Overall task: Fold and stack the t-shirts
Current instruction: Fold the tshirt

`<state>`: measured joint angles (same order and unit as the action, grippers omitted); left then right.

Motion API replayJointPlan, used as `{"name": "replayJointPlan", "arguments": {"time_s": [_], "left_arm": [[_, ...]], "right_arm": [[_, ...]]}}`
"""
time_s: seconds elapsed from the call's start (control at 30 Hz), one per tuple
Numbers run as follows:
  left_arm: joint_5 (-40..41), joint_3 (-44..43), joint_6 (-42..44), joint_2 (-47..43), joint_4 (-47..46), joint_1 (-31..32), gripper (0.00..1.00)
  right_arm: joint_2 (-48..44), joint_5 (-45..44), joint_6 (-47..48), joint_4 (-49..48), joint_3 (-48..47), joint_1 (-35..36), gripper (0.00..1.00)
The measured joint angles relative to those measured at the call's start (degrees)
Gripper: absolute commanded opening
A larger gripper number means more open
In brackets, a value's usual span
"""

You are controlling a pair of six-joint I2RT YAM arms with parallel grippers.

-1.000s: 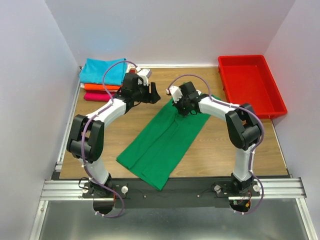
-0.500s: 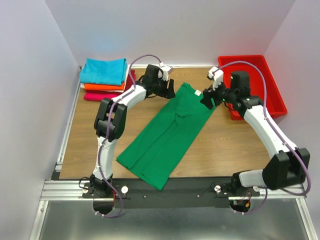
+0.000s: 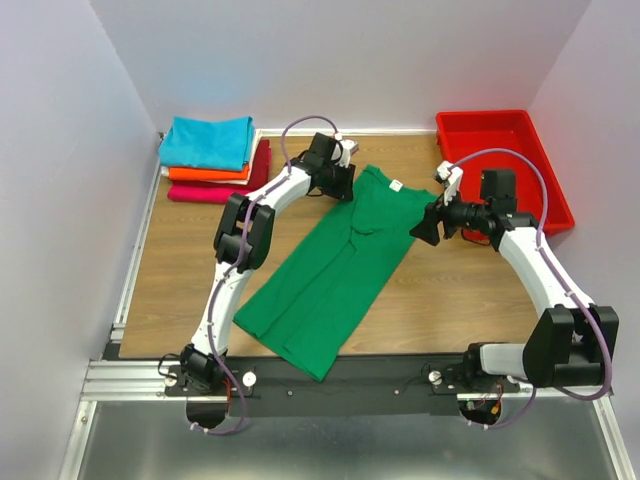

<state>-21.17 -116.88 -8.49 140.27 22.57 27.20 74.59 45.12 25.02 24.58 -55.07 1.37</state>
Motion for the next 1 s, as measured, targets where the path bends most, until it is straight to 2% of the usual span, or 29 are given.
{"name": "replayJointPlan", "arguments": {"time_s": [0.03,0.1,0.4,0.7,0.8,1.0], "left_arm": [[0.07,-1.05,0.04,0.7,0.52,0.02,0.2],[0.0,-2.8,0.04,1.9,1.25,0.04,0.0],[1.51,-4.28,-4.52,2.8,2.6,-0.72,0.0],[7.93,-6.69,-12.92,3.06,3.56,-8.66,0.0],[8.74,-9.49,-14.32,3.28,3.74,-10.69,0.21],[8.09,-13.9,-15.17,2.97,2.91,-12.46,0.48]], "right_arm": [[-0.2,0.44,0.04,0.0,0.0,-0.09,0.76],[-0.57,1.29,0.11,-0.02,0.02,-0.26,0.76],[-0.94,3.19,0.11,0.0,0.52,-0.72,0.76],[0.83,3.26,0.09,-0.04,0.55,-0.72,0.76],[2.71,3.23,0.07,-0.02,0.55,-0.72,0.76],[5.86,3.17,-0.96,-0.04,0.55,-0.72,0.75]]}}
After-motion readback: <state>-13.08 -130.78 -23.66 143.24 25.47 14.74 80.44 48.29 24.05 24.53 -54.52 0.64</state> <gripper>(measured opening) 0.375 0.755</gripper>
